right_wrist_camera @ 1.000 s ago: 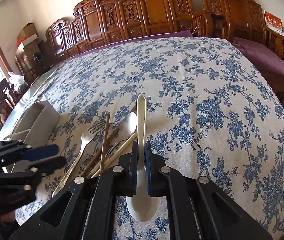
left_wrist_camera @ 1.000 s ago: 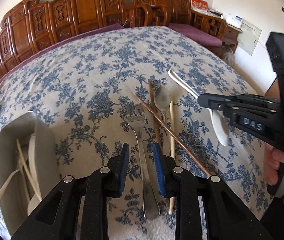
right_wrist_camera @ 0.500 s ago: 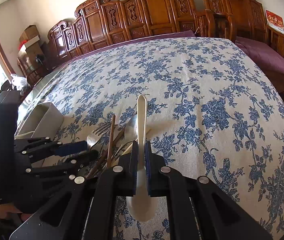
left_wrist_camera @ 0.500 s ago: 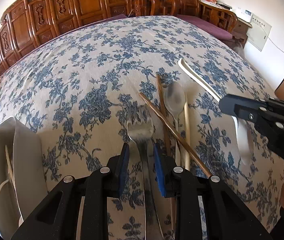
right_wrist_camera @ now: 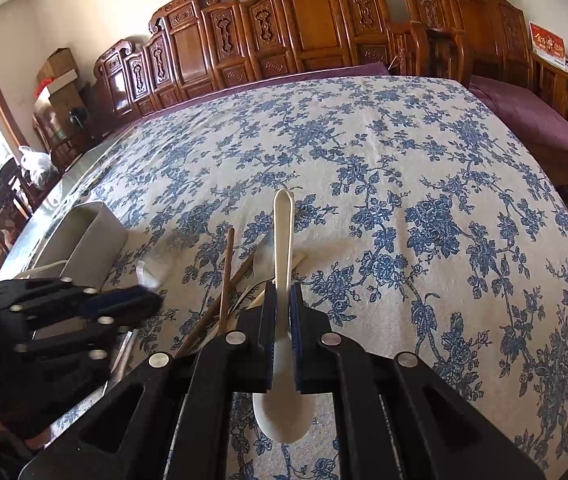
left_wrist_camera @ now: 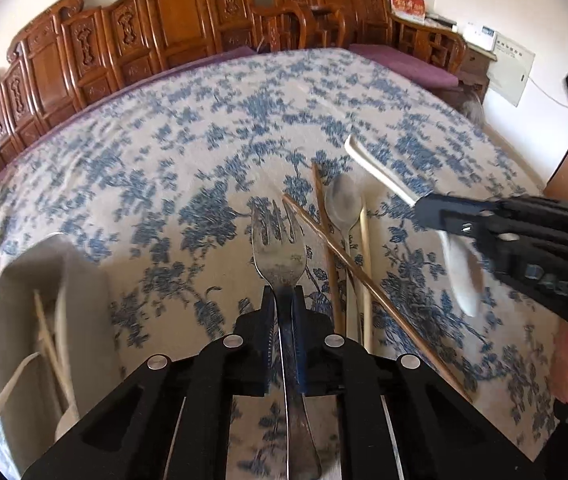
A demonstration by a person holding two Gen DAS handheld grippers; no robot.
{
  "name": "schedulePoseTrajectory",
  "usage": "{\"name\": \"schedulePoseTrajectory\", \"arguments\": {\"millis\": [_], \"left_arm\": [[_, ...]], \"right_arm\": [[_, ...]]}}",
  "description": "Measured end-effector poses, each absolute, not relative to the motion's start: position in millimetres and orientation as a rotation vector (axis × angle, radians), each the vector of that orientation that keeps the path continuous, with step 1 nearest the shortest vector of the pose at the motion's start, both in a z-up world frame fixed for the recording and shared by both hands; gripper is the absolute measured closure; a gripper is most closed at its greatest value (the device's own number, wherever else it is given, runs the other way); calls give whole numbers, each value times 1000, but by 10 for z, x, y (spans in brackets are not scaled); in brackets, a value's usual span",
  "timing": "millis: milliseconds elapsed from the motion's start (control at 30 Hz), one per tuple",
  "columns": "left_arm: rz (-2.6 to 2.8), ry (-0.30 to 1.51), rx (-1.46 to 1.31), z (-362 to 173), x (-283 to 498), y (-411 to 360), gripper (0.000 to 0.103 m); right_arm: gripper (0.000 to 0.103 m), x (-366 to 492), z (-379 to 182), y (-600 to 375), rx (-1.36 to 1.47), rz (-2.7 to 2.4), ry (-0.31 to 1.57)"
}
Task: Organize utensils
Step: 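Lift the metal fork with the left gripper toward the grey tray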
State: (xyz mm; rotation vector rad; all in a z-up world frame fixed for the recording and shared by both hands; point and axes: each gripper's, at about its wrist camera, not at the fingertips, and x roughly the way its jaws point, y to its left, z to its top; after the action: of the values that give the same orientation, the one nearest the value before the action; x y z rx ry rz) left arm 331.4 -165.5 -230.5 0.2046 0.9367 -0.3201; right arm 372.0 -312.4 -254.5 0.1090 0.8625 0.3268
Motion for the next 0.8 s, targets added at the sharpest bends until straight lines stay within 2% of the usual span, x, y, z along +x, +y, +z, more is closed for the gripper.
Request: {"name": "schedulePoseTrajectory", "arguments": {"millis": [267, 800], "left_arm": [[-332, 825, 195, -1907, 2997, -1537, 96], [-338, 665, 157, -1556, 2865, -1481, 97]], "right_arm": [[95, 3665, -2501, -3035, 101, 337, 846], [95, 3615, -2470, -3040, 104, 335, 833]]}}
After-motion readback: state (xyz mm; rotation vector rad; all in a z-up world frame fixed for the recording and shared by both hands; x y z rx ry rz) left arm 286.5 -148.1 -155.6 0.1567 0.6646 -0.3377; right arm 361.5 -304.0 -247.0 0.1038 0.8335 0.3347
